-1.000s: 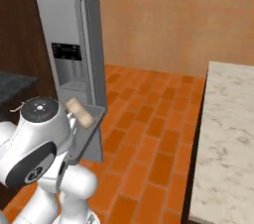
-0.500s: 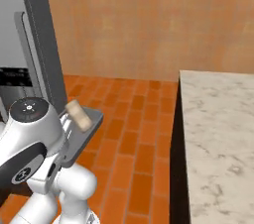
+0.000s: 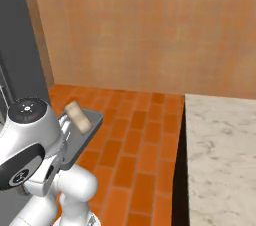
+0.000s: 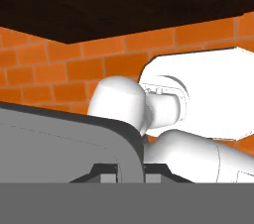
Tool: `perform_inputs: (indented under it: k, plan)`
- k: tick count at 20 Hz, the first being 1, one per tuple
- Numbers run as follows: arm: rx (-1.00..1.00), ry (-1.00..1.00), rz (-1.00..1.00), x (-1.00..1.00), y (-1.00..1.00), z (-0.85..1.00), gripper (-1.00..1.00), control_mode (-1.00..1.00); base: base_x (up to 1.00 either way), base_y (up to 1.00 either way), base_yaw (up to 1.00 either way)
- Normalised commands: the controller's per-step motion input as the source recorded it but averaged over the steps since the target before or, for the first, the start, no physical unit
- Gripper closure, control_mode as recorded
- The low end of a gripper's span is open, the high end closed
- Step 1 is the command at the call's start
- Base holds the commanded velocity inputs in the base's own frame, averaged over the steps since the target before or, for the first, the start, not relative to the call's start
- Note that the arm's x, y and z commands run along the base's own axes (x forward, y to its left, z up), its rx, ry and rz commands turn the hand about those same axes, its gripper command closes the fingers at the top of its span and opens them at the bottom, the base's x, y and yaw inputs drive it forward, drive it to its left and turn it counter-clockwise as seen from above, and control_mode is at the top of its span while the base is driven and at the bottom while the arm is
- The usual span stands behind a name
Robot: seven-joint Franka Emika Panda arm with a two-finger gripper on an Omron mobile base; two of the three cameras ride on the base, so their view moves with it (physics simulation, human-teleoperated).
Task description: Take the meat container that has the steak and place it on the second highest rack of the freezer. Then take the vegetable container that has the lemon and bell pepper and place it on the highest rack of the freezer.
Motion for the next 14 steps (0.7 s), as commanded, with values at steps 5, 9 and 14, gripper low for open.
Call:
perform_inputs:
  k: [5,9,14]
  plan:
    - [0.0,0.0,0.0,0.0,0.0,0.0,1.0,1.0,1.0,-0.31,0.17]
    - [0.0,0.0,0.0,0.0,0.0,0.0,1.0,1.0,1.0,-0.59,0.34]
    - [0.0,0.0,0.0,0.0,0.0,0.0,1.0,1.0,0.84,-0.46,0.65]
